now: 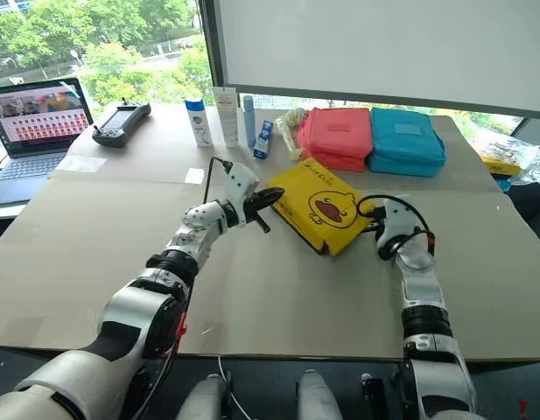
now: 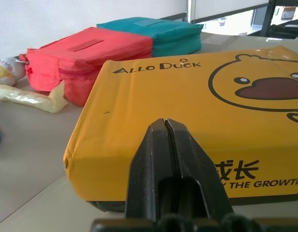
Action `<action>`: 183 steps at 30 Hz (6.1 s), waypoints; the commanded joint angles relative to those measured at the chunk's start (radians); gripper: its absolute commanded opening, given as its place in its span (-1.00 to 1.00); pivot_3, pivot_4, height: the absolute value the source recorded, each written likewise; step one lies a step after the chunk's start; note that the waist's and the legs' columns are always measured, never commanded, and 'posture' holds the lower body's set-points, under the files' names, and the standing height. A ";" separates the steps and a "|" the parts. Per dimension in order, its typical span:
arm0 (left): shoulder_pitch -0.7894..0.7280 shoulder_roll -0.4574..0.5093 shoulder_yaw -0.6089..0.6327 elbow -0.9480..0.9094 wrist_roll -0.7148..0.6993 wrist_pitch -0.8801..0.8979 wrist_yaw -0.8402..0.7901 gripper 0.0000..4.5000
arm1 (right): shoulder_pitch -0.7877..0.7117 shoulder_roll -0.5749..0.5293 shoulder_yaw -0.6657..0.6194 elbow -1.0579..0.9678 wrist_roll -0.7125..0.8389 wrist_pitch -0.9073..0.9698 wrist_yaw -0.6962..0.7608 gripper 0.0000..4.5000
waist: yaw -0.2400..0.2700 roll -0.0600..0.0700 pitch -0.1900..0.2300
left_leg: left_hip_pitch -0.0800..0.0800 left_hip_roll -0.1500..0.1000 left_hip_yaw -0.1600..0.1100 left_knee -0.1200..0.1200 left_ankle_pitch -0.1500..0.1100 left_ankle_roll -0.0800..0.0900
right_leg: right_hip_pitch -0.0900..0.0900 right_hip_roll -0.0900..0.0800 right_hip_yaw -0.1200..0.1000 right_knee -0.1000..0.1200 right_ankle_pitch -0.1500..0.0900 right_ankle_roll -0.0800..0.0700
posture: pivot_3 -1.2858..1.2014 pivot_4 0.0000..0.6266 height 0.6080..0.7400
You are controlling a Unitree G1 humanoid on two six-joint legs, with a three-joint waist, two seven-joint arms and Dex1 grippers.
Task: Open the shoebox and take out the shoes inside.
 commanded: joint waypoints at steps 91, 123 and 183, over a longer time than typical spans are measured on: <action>0.500 0.633 0.089 -1.384 -0.496 1.037 0.044 -1.00 | -0.420 -0.163 0.159 0.187 -0.141 0.009 0.405 -0.98 | -0.007 0.007 0.007 | -0.002 0.002 -0.009 -0.004 0.003 -0.002 | -0.002 -0.002 -0.015 0.015 -0.015 -0.007 | 0.03 -0.52 1.00; 0.285 0.698 -0.294 -0.646 -0.154 0.338 -0.847 -1.00 | 0.439 -0.507 0.277 -1.108 0.566 0.925 0.914 -0.98 | 0.036 0.007 0.008 | -0.005 0.003 0.002 0.005 0.002 -0.004 | 0.000 -0.011 -0.018 0.015 -0.021 -0.009 | 0.03 -0.52 1.00; 0.700 0.728 0.413 -1.311 -0.406 0.892 -0.137 -0.34 | -0.125 -0.442 0.125 -0.385 0.216 0.579 0.856 -0.67 | 0.030 0.006 0.007 | -0.005 0.021 0.012 -0.002 0.007 -0.006 | -0.003 -0.002 -0.024 0.031 -0.032 -0.014 | 0.03 -0.52 1.00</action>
